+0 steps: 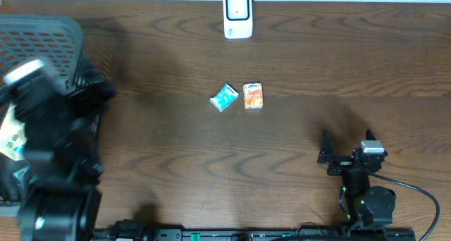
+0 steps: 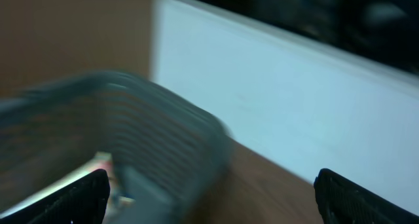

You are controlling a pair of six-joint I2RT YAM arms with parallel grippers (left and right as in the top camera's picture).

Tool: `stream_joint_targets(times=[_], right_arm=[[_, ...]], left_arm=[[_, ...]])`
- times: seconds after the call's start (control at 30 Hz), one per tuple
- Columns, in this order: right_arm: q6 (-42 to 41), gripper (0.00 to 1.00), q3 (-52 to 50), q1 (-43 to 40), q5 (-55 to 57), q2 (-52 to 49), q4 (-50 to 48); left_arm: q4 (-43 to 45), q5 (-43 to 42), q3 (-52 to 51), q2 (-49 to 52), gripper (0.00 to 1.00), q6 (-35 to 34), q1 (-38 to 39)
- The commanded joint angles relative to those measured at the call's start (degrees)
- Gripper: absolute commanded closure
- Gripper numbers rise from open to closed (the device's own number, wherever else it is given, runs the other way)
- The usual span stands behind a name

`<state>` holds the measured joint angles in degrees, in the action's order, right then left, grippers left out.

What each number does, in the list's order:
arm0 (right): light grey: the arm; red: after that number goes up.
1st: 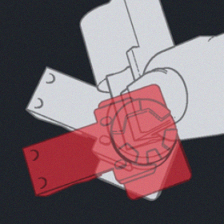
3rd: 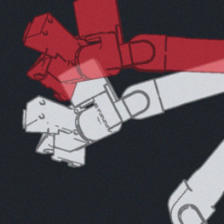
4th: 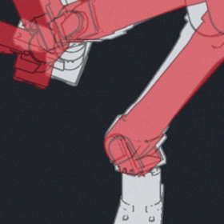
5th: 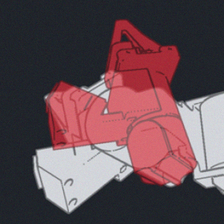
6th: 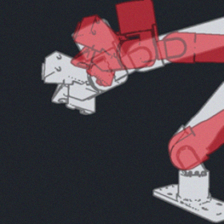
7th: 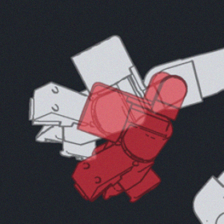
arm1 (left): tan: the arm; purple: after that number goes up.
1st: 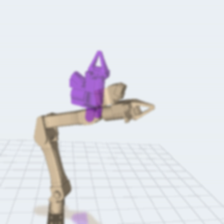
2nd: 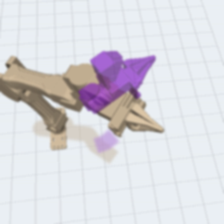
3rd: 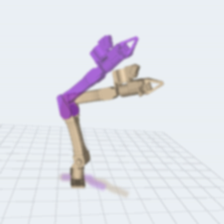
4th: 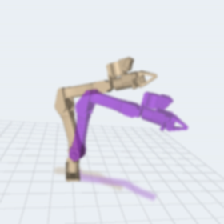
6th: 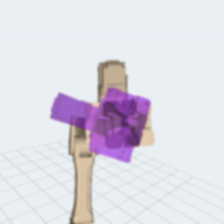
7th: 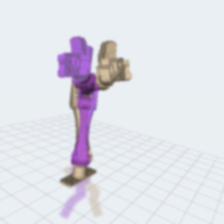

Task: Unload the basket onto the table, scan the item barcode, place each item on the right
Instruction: 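Reach the left gripper into the basket and grasp the mint-green wrapper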

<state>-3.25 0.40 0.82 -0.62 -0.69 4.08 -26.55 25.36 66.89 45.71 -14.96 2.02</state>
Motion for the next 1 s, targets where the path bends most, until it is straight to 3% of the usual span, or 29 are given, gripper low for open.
stream_joint_targets(times=[0.0, 0.4, 0.63, 0.97], right_arm=[[-0.09, 0.01, -0.11, -0.37, 0.09, 0.31, 0.24], [-0.09, 0.01, -0.11, -0.37, 0.09, 0.31, 0.24], [-0.09, 0.01, -0.11, -0.37, 0.09, 0.28, 0.24], [-0.09, 0.01, -0.11, -0.37, 0.09, 0.28, 0.24]], left_arm=[[-0.79, 1.22, 1.18, -0.94, 0.03, 0.85, -7.21], [-6.73, -0.09, 1.68, 11.91, 0.02, 0.28, -29.29], [-13.86, -12.94, 1.81, 25.51, 0.02, -3.58, -42.27], [-20.52, -22.91, 1.79, 40.65, 0.02, -3.85, -46.99]])
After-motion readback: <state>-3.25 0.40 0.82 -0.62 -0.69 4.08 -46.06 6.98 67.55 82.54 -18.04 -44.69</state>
